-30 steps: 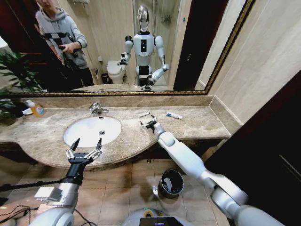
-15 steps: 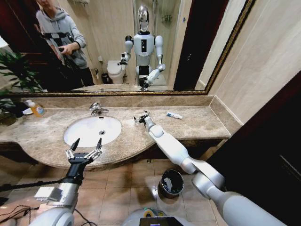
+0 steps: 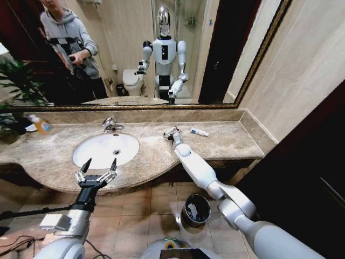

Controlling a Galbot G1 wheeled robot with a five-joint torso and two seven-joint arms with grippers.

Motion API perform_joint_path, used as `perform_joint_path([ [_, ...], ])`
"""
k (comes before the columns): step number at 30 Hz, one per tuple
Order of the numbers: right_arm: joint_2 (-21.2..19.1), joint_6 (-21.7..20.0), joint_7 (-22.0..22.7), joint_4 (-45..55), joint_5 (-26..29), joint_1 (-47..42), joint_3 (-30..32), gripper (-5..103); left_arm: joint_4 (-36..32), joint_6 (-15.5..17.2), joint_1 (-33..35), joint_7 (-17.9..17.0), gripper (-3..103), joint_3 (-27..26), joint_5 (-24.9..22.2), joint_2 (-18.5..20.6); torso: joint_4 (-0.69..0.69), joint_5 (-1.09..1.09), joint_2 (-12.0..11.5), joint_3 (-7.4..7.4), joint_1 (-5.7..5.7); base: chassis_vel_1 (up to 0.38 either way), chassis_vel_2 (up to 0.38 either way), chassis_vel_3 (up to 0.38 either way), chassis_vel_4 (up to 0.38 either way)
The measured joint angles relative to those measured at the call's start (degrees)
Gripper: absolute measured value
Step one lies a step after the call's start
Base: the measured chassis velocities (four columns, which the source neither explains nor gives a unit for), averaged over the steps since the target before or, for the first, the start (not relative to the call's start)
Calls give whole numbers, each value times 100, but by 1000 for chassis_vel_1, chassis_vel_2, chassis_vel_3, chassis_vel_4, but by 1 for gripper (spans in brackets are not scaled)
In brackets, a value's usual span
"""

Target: Pick up the trash from the sink and place it in the trash bin.

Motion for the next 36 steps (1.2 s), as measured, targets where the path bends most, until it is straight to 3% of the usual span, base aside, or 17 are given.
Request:
perform_joint_path([
  [8, 164, -35, 127, -68, 71, 83, 40, 103, 0, 0, 0, 0, 100, 0, 0, 0, 0, -1, 0, 0, 0, 0, 0, 0, 0],
  [12, 204, -62, 155, -126, 72, 94, 71, 98, 0, 0, 0, 0, 100, 0, 0, 0, 0, -1, 0, 0, 0, 0, 0, 0, 0],
  [16, 219, -77, 155, -190, 84, 94, 117, 77, 0, 0, 0, 0, 100, 0, 0, 0, 0, -1, 0, 0, 0, 0, 0, 0, 0],
  [19, 219, -85, 155, -191, 93, 87, 126, 72, 0, 0, 0, 0, 100, 0, 0, 0, 0, -1, 0, 0, 0, 0, 0, 0, 0],
  [22, 210, -88, 155, -180, 103, 42, 137, 55, 0, 0, 0, 0, 100, 0, 0, 0, 0, 0, 0, 0, 0, 0, 0, 0, 0],
  [25, 205, -87, 155, -167, 105, 27, 140, 49, 0, 0, 0, 0, 100, 0, 0, 0, 0, 0, 0, 0, 0, 0, 0, 0, 0],
  [32, 183, -89, 176, -145, 121, 19, 161, 18, 0, 0, 0, 0, 100, 0, 0, 0, 0, -1, 0, 0, 0, 0, 0, 0, 0],
  [34, 183, -90, 177, -145, 122, 21, 162, 18, 0, 0, 0, 0, 100, 0, 0, 0, 0, 0, 0, 0, 0, 0, 0, 0, 0],
  [36, 176, -90, 179, -140, 122, 26, 163, 7, 0, 0, 0, 0, 100, 0, 0, 0, 0, 0, 0, 0, 0, 0, 0, 0, 0],
])
